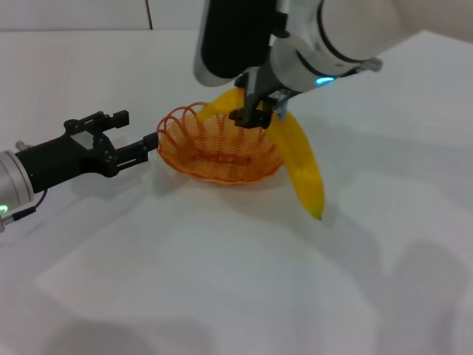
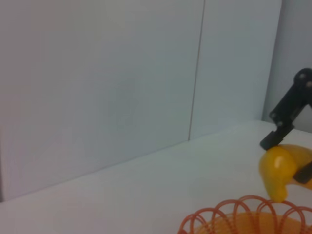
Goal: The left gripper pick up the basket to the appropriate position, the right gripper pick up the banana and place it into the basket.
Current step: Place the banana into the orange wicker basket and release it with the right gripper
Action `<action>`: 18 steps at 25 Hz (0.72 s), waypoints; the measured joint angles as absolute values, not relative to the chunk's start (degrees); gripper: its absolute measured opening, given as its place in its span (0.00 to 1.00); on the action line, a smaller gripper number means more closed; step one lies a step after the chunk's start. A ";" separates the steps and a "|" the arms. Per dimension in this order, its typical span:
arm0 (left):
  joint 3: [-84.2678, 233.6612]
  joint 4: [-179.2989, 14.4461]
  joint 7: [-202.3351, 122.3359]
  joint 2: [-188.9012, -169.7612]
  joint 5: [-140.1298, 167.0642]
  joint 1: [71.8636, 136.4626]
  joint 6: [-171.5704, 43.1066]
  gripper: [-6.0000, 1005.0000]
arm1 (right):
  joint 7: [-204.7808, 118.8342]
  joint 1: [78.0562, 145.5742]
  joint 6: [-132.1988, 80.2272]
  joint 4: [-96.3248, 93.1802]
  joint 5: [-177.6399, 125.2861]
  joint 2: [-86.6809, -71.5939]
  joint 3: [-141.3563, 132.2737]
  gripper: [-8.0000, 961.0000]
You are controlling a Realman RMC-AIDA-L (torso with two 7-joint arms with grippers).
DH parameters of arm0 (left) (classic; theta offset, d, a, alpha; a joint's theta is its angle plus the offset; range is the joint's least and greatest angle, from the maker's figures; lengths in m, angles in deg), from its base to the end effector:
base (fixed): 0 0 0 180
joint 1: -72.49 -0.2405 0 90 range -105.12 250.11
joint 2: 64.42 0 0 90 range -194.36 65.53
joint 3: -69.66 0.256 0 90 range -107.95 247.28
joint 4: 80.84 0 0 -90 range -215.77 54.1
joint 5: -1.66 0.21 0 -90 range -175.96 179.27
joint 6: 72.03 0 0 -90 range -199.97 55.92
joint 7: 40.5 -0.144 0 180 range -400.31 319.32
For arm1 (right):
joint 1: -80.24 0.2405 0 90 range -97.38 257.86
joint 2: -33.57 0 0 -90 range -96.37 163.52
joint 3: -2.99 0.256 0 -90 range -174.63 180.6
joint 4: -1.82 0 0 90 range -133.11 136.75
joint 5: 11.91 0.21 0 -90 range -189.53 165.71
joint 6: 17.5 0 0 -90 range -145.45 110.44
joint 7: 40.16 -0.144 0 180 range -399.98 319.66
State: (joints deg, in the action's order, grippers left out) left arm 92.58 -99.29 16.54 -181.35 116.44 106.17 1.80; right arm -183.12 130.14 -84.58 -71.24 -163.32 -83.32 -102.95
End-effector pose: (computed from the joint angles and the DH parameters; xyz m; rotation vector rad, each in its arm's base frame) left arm -0.3002 0.3503 -0.0150 -2.4181 -0.5740 -0.6561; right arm 0.0713 0.3869 -0.0692 -2.6154 -0.0749 -0.5484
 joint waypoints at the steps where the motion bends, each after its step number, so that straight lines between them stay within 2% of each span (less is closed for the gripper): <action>1: 92.59 -99.29 16.54 -181.35 116.44 106.16 1.78 0.75 | -183.24 130.74 -84.13 -70.58 -163.32 -83.35 -103.37 0.52; 18: 92.07 -97.23 13.73 -181.40 116.24 105.58 -0.40 0.75 | -188.58 135.79 -81.13 -68.23 -169.06 -83.60 -111.36 0.53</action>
State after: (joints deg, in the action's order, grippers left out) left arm 92.07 -97.23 13.73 -181.40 116.24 105.58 -0.40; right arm -188.58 135.79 -81.13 -68.23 -169.06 -83.60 -111.36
